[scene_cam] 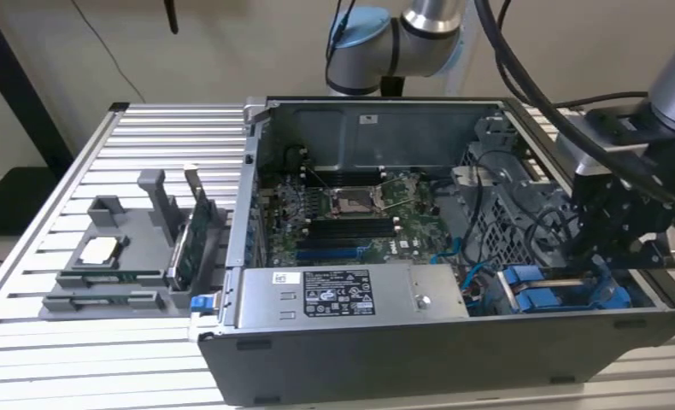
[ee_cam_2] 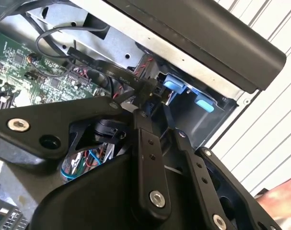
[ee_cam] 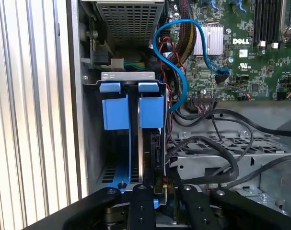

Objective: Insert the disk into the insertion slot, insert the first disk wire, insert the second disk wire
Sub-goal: 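Insert the first disk wire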

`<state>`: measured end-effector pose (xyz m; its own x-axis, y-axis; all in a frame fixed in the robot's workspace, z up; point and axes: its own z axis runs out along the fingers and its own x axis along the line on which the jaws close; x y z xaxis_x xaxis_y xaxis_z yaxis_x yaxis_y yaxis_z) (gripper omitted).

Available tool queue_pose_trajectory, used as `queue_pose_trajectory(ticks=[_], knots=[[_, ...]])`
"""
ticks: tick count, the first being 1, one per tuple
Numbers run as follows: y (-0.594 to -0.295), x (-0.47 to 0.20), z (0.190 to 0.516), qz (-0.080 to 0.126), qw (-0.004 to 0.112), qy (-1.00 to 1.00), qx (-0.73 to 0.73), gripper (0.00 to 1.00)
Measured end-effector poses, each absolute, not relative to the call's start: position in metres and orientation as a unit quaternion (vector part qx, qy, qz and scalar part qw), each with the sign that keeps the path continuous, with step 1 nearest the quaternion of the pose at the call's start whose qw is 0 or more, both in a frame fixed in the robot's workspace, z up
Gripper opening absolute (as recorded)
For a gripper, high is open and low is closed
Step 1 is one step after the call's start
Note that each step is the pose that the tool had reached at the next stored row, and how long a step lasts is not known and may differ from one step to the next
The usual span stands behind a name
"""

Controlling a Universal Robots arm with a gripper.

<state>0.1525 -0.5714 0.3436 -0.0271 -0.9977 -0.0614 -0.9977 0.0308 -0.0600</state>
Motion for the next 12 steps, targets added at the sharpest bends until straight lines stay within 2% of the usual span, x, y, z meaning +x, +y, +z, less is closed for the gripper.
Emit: queue_pose_trajectory(ticks=[12], knots=[[-0.571,0.152,0.360,0.000,0.043,0.717,-0.696,0.27]])
